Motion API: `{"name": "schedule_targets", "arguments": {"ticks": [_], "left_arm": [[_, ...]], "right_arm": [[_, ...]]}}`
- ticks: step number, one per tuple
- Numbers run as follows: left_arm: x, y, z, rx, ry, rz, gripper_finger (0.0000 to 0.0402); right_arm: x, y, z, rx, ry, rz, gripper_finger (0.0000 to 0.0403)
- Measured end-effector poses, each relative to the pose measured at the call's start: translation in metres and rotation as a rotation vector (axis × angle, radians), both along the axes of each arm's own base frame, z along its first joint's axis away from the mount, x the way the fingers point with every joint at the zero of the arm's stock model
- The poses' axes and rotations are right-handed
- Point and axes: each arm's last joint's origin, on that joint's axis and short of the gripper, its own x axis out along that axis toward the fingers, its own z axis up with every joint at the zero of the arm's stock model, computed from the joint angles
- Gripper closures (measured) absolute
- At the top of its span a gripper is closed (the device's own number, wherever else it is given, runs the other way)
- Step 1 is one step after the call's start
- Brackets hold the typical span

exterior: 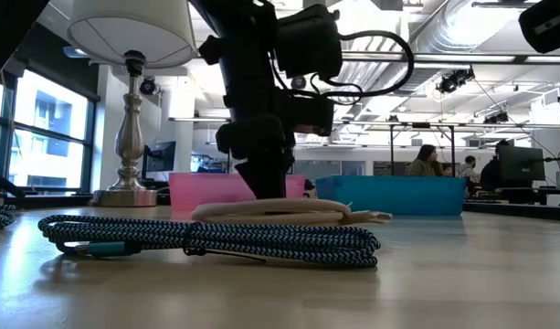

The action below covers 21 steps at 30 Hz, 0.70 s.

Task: Pick & Place USB Port
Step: Put the top brown HDMI cable into the blue bin

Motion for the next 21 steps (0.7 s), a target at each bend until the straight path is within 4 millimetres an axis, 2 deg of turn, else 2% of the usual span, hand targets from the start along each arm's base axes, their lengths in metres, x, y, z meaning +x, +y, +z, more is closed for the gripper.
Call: {"name": "schedule_targets", "arguments": {"ticks": [5,8,10,16,21], "left_arm": [[0.006,-0.004,0.012,-0.014,0.005,-0.017,0.0391],[0.015,-0.012,0.03,0.011,-0.014,-0.056,0.0391],[0.022,-0.018,0.055,0.043,-0.059,-0.089,0.0391],[0.033,-0.039,0.146,0.214,-0.224,-0.172,0.0392],[0.024,-0.053,0.215,0.385,-0.382,-0.191,0.0392]], "right_arm": [[0.003,0.004,-0.001,-0.021,0.014,0.0,0.0265],[0.004,0.006,-0.001,-0.02,0.009,0.003,0.0265],[0.005,0.007,0.001,-0.019,-0.008,0.015,0.0265],[0.008,0.01,0.007,-0.038,-0.093,0.047,0.0265],[0.01,0.01,0.009,-0.136,-0.167,-0.006,0.0265]]}}
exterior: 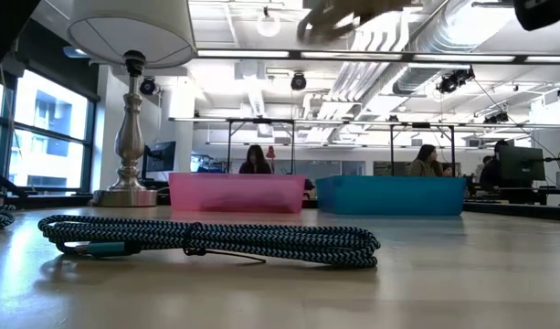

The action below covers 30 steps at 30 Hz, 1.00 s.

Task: Pick & Place USB Port
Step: Put the top brown HDMI cable into the blue bin

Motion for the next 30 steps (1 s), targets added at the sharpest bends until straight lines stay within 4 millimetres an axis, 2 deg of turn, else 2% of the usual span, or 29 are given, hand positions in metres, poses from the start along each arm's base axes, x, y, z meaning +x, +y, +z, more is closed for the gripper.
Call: {"name": "schedule_targets", "arguments": {"ticks": [2,4,7,11,18,25,30], "left_arm": [[-0.004,-0.005,0.014,0.067,-0.051,0.013,0.0392],[-0.005,-0.009,0.019,0.127,-0.076,0.035,0.0392],[-0.006,-0.009,0.018,0.201,-0.074,0.082,0.0392],[-0.006,0.003,0.011,0.321,-0.054,0.22,0.0392],[-0.004,0.016,0.01,0.377,-0.087,0.339,0.0392],[0.007,0.029,0.025,0.323,-0.192,0.277,0.0392],[0.01,0.051,0.026,0.338,-0.205,0.342,0.0392]], "right_arm": [[0.003,0.001,-0.001,-0.073,-0.023,-0.038,0.0265],[0.007,0.005,-0.003,-0.161,-0.041,-0.079,0.0265],[0.02,0.021,-0.01,-0.298,-0.094,-0.121,0.0265],[0.039,0.043,-0.027,-0.454,-0.188,-0.223,0.0266],[0.054,0.058,-0.052,-0.588,-0.276,-0.521,0.0266],[0.059,0.065,-0.05,-0.545,-0.322,-0.637,0.0266],[0.061,0.067,-0.043,-0.382,-0.36,-0.694,0.0266]]}}
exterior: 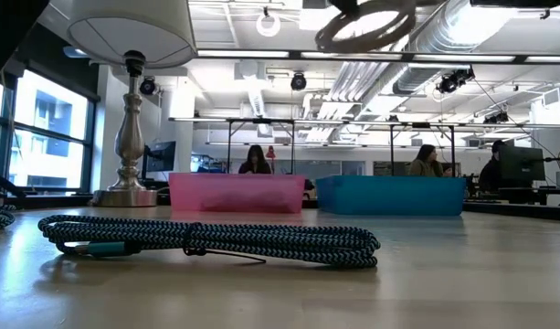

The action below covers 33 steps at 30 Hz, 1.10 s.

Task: Pick & Place USB Port
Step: Put the top brown HDMI cable into the blue bin

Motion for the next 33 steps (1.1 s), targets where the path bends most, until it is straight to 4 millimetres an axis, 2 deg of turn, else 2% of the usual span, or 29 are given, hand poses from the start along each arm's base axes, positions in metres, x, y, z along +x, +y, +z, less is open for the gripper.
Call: {"name": "schedule_targets", "arguments": {"ticks": [3,6,10,15,19,22,26,33], "left_arm": [[0.003,0.016,0.002,-0.018,-0.041,0.032,0.0392],[0.009,0.026,0.008,-0.061,-0.119,-0.024,0.0392],[0.015,0.024,0.014,-0.08,-0.184,-0.115,0.0392],[0.016,0.024,0.012,-0.073,-0.166,-0.12,0.0392],[0.015,0.025,0.011,-0.075,-0.146,-0.122,0.0392],[0.015,0.024,0.01,-0.082,-0.136,-0.135,0.0392],[0.014,0.024,0.008,-0.083,-0.113,-0.136,0.0392],[0.012,0.024,0.005,-0.071,-0.072,-0.139,0.0392]], "right_arm": [[0.0,0.001,0.001,0.05,-0.028,0.002,0.0266],[0.001,0.001,0.002,0.096,-0.054,0.002,0.0266],[0.004,-0.002,0.003,0.155,-0.086,-0.018,0.0266],[0.01,-0.007,0.009,0.234,-0.139,-0.041,0.0266],[0.014,-0.009,0.017,0.256,-0.131,0.055,0.0259],[0.016,-0.009,0.021,0.244,-0.125,0.128,0.0243],[0.014,-0.007,0.023,0.24,-0.132,0.139,0.0207],[0.006,-0.005,0.024,0.237,-0.158,0.021,0.0142]]}}
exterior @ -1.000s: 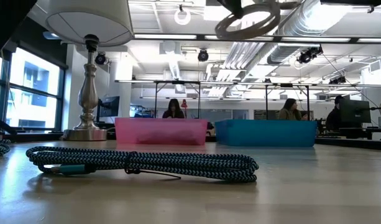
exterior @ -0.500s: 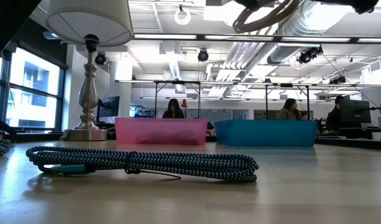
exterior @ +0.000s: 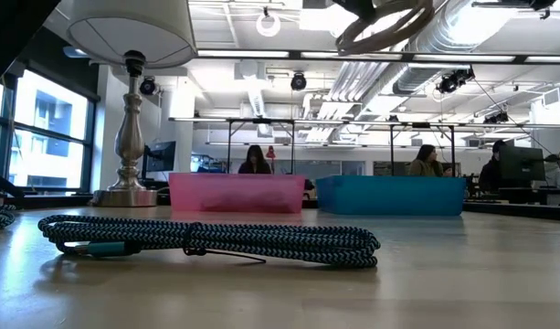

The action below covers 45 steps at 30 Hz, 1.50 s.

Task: Pick & Place USB Port
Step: Put the top brown HDMI cable into the blue bin

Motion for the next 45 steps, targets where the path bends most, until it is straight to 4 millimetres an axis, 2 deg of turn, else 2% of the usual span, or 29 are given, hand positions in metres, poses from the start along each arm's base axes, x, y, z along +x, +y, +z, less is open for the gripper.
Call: {"name": "schedule_targets", "arguments": {"ticks": [5,12,19,26,28,30,34,35,42,45], "left_arm": [[0.002,0.0,0.003,0.004,-0.025,-0.022,0.0392],[0.007,-0.005,0.01,-0.05,-0.12,-0.144,0.0392],[0.007,-0.014,0.012,-0.043,-0.125,-0.177,0.0392],[0.007,-0.016,0.011,-0.047,-0.118,-0.192,0.0392],[0.007,-0.018,0.011,-0.047,-0.117,-0.198,0.0392],[0.007,-0.018,0.011,-0.045,-0.117,-0.198,0.0392],[0.008,-0.022,0.012,-0.047,-0.125,-0.225,0.0373],[0.007,-0.022,0.012,-0.048,-0.124,-0.226,0.0365],[0.0,-0.03,0.021,-0.071,-0.137,-0.271,0.0337],[-0.008,-0.035,0.035,-0.091,-0.172,-0.327,0.0335]], "right_arm": [[-0.001,-0.001,0.0,0.008,-0.007,-0.042,0.0128],[0.005,-0.007,0.0,0.058,-0.035,-0.088,0.0127],[0.01,-0.012,0.004,0.116,-0.066,-0.009,0.0127],[0.02,-0.016,0.008,0.152,-0.091,0.192,0.0134],[0.022,-0.017,0.008,0.151,-0.088,0.228,0.0155],[0.023,-0.018,0.008,0.147,-0.082,0.244,0.0197],[0.024,-0.017,0.006,0.097,-0.048,0.273,0.0345],[0.024,-0.017,0.005,0.072,-0.035,0.282,0.0369],[0.024,-0.018,0.002,0.059,-0.011,0.264,0.0374],[0.024,-0.018,0.002,0.064,-0.009,0.24,0.0374]]}}
